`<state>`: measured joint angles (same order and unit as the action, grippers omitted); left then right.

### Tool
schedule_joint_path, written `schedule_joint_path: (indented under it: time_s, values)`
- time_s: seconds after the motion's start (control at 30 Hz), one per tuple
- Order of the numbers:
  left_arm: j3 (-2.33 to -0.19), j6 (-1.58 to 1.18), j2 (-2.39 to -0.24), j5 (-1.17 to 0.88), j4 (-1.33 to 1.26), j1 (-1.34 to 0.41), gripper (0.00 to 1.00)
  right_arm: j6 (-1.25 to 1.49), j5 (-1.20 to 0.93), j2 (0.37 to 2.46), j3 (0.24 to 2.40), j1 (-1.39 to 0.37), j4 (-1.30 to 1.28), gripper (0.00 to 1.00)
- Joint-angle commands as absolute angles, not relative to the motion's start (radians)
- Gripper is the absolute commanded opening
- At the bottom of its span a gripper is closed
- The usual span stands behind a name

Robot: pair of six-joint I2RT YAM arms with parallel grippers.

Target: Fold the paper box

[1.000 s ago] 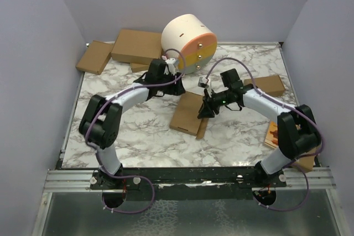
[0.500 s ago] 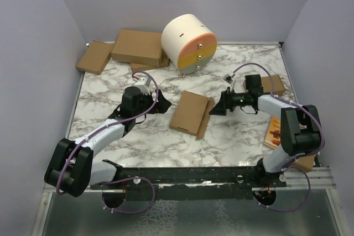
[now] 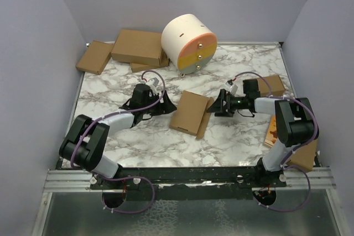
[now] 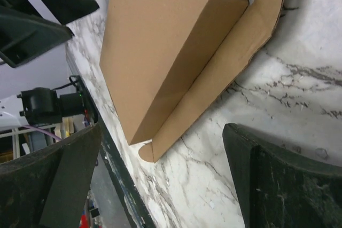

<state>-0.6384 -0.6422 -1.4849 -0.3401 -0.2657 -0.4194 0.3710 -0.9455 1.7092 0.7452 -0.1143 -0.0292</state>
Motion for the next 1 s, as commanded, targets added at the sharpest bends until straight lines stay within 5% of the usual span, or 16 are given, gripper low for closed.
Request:
schedule_joint_path:
  time_s: [0.0, 0.1, 0.4, 0.97]
  values:
    - [-0.675, -0.659, -1.531, -0.406, -0.26, -0.442, 0.73, 0.45, -0.899, 1.783, 0.771, -0.137, -0.015, 0.96]
    - [-0.694, -0.66, -1.571, -0.431, -0.261, -0.457, 0.67, 0.468, -0.902, 1.797, 0.782, -0.157, 0.0, 0.85]
    - [-0.726, -0.66, -1.637, -0.443, -0.266, -0.507, 0.56, 0.505, -0.888, 1.806, 0.787, -0.171, 0.029, 0.82]
    - [-0.757, -0.669, -1.677, -0.436, -0.273, -0.561, 0.55, 0.597, -0.975, 1.785, 0.741, -0.179, 0.182, 0.5]
